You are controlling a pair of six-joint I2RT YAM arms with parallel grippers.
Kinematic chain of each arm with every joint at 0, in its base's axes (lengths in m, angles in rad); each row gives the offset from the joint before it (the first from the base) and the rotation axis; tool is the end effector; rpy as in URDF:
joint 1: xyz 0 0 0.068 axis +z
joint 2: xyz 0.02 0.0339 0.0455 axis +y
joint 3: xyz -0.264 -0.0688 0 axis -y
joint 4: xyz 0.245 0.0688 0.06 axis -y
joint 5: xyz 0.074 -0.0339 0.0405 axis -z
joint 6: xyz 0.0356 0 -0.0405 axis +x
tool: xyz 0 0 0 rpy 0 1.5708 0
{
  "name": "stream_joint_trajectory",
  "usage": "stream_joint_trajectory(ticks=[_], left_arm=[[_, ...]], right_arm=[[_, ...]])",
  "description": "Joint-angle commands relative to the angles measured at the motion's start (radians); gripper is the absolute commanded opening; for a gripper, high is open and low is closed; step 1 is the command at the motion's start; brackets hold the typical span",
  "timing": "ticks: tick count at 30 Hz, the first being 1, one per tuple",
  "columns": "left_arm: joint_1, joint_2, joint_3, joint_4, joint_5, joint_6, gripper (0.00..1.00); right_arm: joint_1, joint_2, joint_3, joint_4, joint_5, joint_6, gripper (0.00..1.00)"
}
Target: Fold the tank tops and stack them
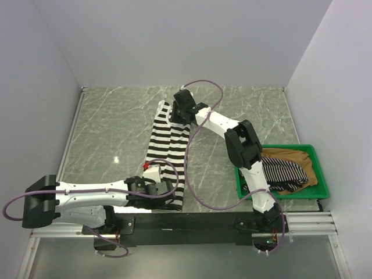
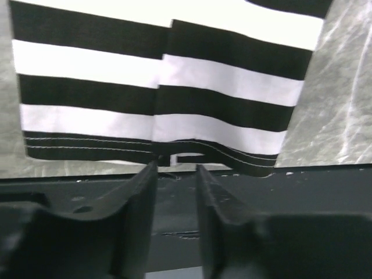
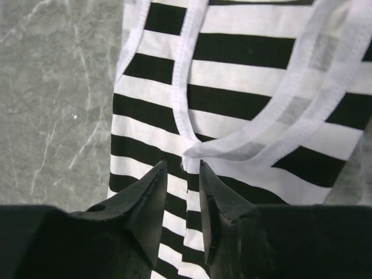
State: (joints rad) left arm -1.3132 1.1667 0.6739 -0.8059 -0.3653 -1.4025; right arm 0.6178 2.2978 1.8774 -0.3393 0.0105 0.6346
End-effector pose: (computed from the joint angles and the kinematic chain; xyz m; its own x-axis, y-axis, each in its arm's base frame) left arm 0.0605 -0.1798 0.1899 -0.9074 -0.1701 -0.3842 -0.0947 0.9737 -0.2073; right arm 0.4266 0.3027 0.1901 -0.7918 0.1646 -0.5882 -0.1286 0.8965 0.4240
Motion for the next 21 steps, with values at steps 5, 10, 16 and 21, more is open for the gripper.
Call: stream_joint_trajectory(ticks=[5,10,16,21], left_arm=[[0.037,-0.070,0.098,-0.113,-0.106,-0.006,0.50],[0.301,-0.133,0.124,0.076,-0.051,0.230,0.46],[0.685,0.022,0.214,0.338,0.187,0.490,0.41],[0.862,0.343,0.416,0.471,0.273,0.530,0.32]], right_arm=[[-0.001,-0.089,0.022,0.060,-0.037,-0.062,0.47],[-0.024,-0.167,-0.038,0.014,0.046,-0.050,0.46],[-0.043,-0.271,-0.187,0.003,0.074,-0.019,0.40],[-0.044,-0.218,-0.156,-0.058,0.097,-0.036,0.37]])
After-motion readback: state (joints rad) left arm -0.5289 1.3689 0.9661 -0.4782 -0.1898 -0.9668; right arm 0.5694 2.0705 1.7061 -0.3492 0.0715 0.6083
